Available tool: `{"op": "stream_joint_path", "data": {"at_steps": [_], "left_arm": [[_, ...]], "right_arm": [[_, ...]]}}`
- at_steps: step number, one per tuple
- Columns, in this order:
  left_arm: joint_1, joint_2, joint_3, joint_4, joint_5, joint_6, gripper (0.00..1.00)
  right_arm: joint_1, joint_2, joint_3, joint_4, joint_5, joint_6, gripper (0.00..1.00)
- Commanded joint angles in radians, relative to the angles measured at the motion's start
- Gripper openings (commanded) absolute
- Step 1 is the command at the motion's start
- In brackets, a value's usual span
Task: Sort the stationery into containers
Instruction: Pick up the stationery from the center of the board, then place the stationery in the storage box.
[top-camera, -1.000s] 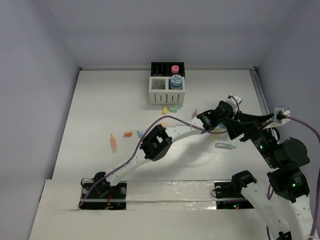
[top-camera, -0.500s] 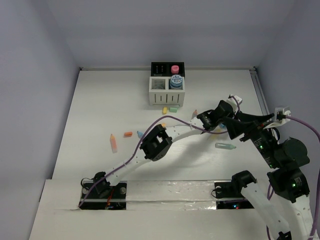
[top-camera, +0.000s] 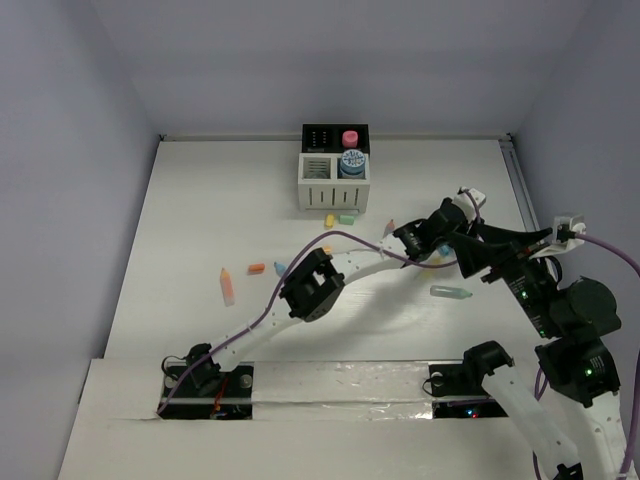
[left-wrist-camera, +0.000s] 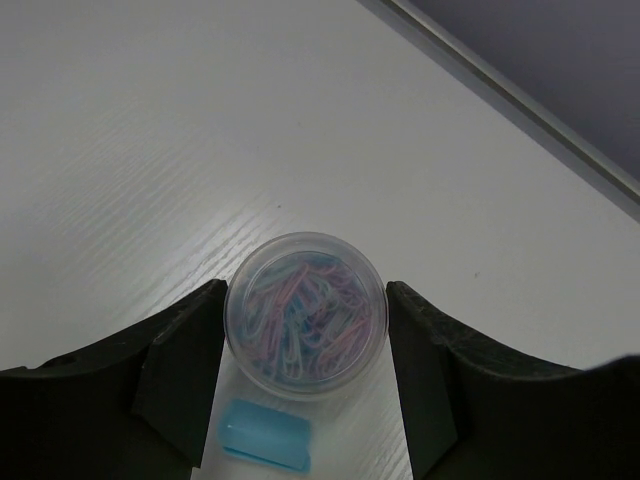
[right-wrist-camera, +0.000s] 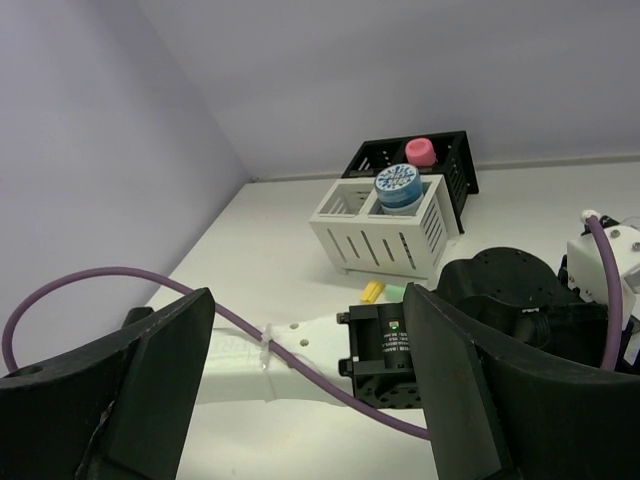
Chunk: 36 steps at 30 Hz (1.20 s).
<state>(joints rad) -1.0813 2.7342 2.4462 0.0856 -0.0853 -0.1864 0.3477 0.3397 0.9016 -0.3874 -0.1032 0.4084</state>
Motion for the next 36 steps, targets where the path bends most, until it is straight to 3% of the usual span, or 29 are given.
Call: {"op": "stream_joint_path", "data": {"at_steps": [1,8,12,19,23,30,36], "left_arm": [[0.02,-0.152,0.013,0.132,0.018,-0.015,0.45],[0.067,-0.298,-0.119,0.177,0.012,-0.012,0.43],[0.093,-0.396,-0.171,0.183,-0.011,0.011,0.43],[0.176,-0.566,-0.256,0.151,-0.073,0.038,0.43],[0.257,-0.709,-0.407,0.147,-0.109,0.031,0.43],[0.437,-0.997,-0.819,0.19,-0.212,0.004,0.43],[0.541,-1.041,-0.975,0.192,-0.203,-0.047,0.42]], "right_arm": [[-0.003,-0.011,0.031,0.056,-0.007,-0.008,0.82],[-0.003,-0.027,0.051,0.114,-0.006,0.007,0.82],[-0.003,0.008,0.104,0.2,-0.087,0.062,0.82],[-0.003,0.004,0.122,0.199,-0.078,0.067,0.82],[-0.003,0.007,0.097,0.186,-0.085,0.079,0.82],[-0.003,0.031,0.05,0.136,-0.093,0.072,0.82],[-0.003,0.042,0.011,0.134,-0.105,0.069,0.82]]}}
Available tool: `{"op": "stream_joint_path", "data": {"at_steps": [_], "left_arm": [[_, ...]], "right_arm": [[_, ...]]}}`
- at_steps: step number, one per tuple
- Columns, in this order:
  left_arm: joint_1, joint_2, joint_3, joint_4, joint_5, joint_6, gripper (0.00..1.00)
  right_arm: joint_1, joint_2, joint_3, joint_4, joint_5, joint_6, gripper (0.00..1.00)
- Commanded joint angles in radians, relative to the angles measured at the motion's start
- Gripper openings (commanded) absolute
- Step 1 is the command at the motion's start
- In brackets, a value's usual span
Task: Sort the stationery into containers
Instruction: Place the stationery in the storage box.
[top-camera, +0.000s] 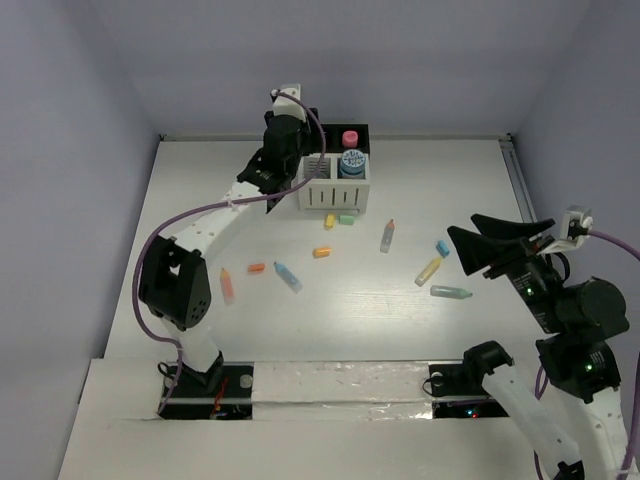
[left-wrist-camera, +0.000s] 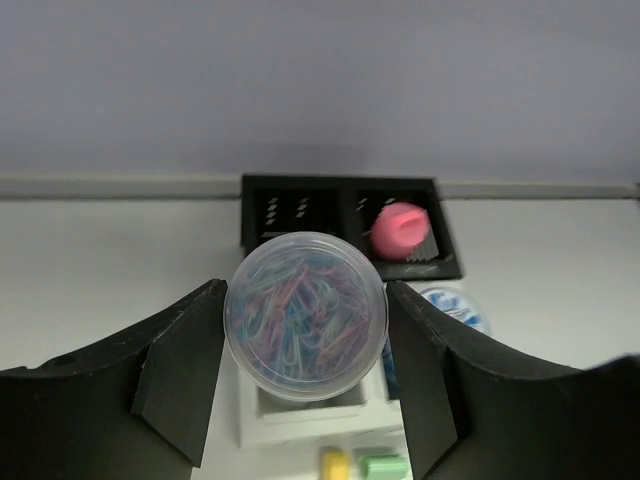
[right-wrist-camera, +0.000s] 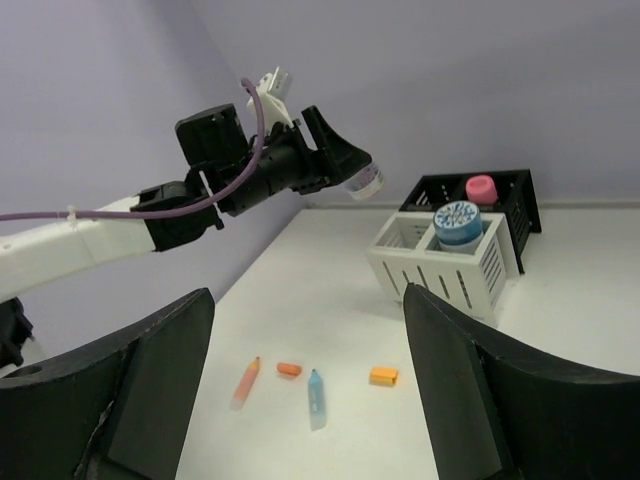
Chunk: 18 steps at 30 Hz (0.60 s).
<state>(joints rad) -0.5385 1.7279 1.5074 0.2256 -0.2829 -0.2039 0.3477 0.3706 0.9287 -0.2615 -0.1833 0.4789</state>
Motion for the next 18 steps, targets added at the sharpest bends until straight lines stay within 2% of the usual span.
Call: {"op": "stream_joint_path", "data": {"at_steps": [1,18], "left_arm": [[-0.002,-0.028,-0.039,0.049,-0.013,-0.026,0.42],[-0.002,0.125,-0.018,0.072,0.036,-0.028,0.45]], "right_arm": [[-0.003,0.011,-0.022,0.008,-0.027,-0.002,0.82],[-0.003,0.031,-0.09,0.001,-0.03,-0.019,0.82]]}}
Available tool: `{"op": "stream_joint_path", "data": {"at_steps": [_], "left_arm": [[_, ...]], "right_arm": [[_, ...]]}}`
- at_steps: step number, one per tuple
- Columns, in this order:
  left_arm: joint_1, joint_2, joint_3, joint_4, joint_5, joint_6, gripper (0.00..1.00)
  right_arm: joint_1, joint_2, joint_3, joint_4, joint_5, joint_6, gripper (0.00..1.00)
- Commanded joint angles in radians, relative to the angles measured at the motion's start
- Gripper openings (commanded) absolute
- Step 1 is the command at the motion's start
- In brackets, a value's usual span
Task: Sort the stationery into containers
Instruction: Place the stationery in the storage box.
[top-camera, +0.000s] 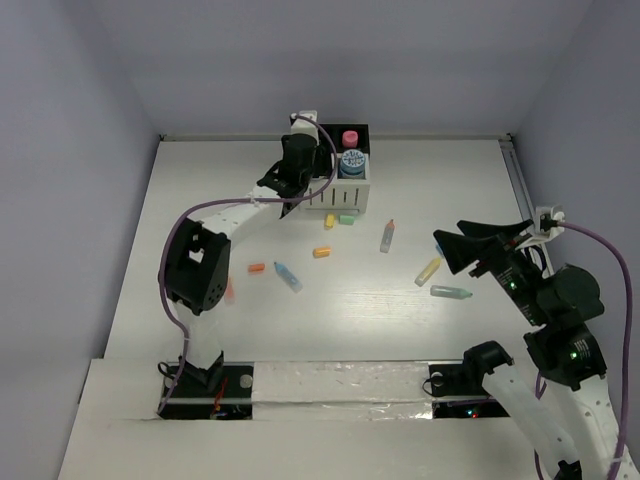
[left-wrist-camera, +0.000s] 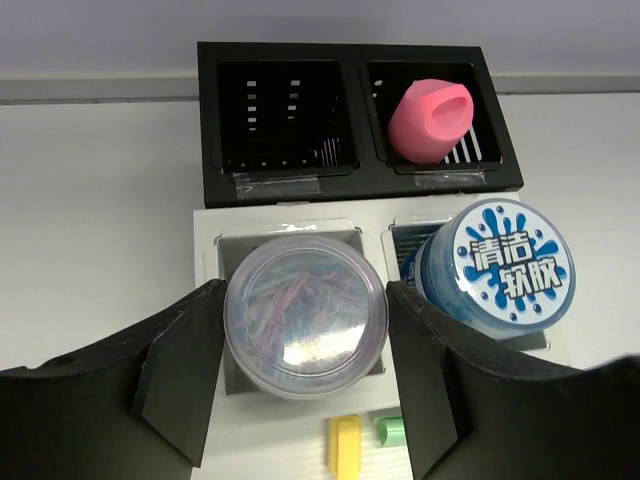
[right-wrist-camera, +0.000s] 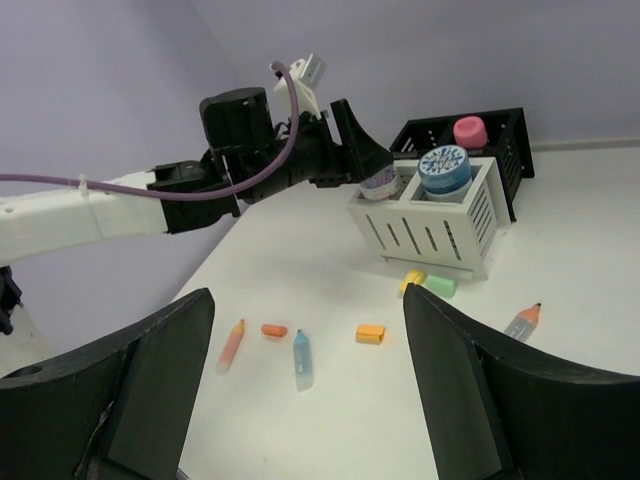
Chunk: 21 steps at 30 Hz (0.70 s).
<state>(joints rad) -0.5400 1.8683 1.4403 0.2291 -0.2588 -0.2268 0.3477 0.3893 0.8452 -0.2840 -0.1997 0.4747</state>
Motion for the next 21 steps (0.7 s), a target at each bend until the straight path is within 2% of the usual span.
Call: {"op": "stream_joint_path", "data": {"at_steps": [1,21], "left_arm": [[0.0,-0.014,0.048,0.076,0.013,-0.003,0.45],[0.009,0.026,0.054,0.102,0.021,0.017,0.49]], "right_arm": [[-0.003,0.016,-0.008,0.025,-0.015,-0.015,0.82],[-0.003,0.037,-0.014,0.046,-0.032,0.005,0.82]]}}
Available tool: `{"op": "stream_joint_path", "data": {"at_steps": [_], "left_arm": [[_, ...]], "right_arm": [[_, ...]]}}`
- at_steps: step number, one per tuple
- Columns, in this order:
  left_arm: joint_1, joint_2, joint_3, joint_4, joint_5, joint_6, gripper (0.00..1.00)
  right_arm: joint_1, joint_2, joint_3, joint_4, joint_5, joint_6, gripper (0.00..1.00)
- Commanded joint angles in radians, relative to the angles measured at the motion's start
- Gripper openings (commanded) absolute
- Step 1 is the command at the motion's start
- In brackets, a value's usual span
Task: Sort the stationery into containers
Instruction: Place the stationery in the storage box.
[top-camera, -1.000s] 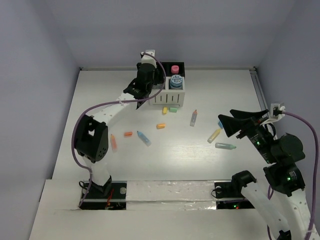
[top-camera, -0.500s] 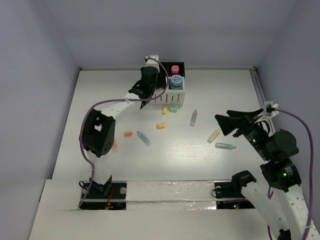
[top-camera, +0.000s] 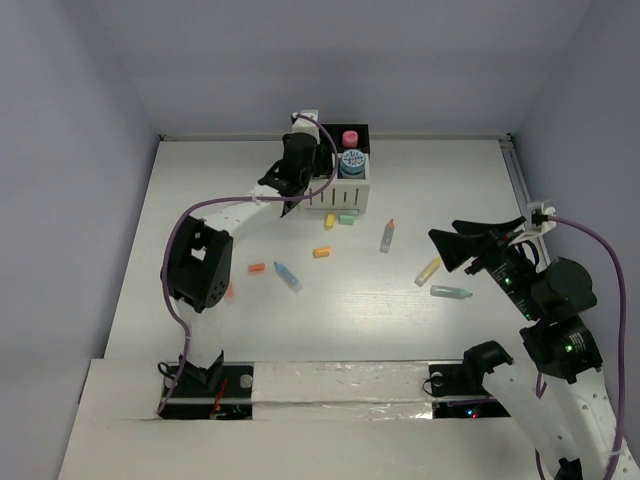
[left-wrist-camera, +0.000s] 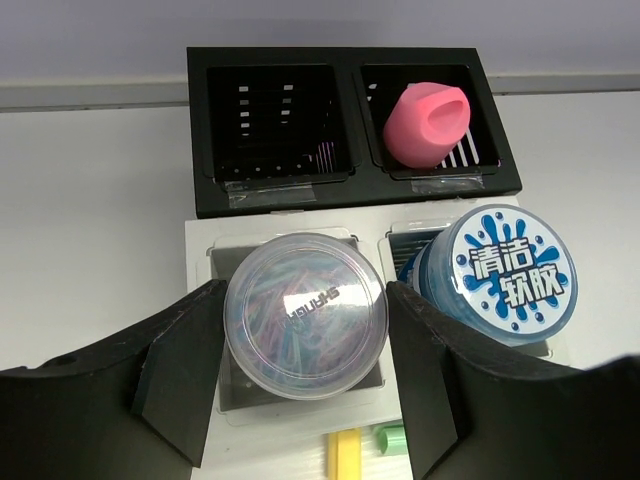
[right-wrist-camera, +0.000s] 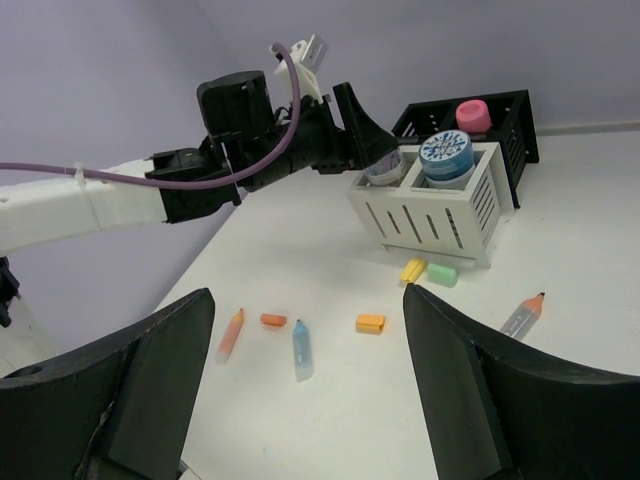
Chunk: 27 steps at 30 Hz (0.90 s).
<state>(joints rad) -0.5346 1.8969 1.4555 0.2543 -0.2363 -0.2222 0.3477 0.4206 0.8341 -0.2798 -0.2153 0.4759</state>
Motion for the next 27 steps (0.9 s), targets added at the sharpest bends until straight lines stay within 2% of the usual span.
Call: {"op": "stream_joint_path", "data": {"at_steps": [1,4,5,8,11,17,22,24,27], "left_arm": [[0.004,-0.001,0.034,0.08,0.002,0.014,0.5],[0.004,-0.01,0.002,0.1,0.011,0.0,0.57],[0.004,-0.015,-0.006,0.105,0.011,-0.003,0.64],[0.004,-0.039,-0.038,0.128,0.005,-0.016,0.77],[0.004,-0.065,-0.052,0.129,0.003,-0.017,0.85],[-0.005,-0.149,-0.084,0.146,-0.011,-0.026,0.92],[-0.047,-0.316,-0.157,0.16,0.014,-0.058,0.93],[-0.068,-0.384,-0.214,0.183,0.025,-0.087,0.93],[-0.129,-0.524,-0.357,0.232,0.037,-0.108,0.95]], "right_arm": [[-0.003,0.006,-0.004,0.041,-0.016,0.003,0.82],[-0.003,0.004,-0.006,0.037,-0.01,0.001,0.82],[-0.003,0.007,-0.007,0.037,-0.01,0.001,0.82],[-0.003,0.007,-0.012,0.036,-0.012,0.004,0.82],[-0.003,0.012,-0.012,0.036,-0.012,0.006,0.82],[-0.003,0.02,-0.021,0.036,-0.001,0.006,0.82],[-0.003,0.053,-0.065,0.034,-0.002,0.001,0.64],[-0.003,0.076,-0.088,0.027,-0.002,0.004,0.44],[-0.003,0.096,-0.138,0.004,0.017,0.012,0.43]]}}
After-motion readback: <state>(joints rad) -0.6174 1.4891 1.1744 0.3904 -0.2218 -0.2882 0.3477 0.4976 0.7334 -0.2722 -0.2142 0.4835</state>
